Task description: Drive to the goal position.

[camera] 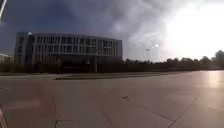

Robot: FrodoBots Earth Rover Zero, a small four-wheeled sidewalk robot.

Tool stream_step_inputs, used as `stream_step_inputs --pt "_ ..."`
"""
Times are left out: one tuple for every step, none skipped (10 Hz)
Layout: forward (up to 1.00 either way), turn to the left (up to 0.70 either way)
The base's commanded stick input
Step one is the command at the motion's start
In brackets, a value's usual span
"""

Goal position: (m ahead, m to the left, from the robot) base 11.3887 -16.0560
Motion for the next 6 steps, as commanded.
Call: stream_step_inputs --pt "0.7 0.0" --pt "0.7 0.0" --pt "0.7 0.0" --pt "0.7 0.0" --pt "0.7 0.0" --pt "0.7 0.0"
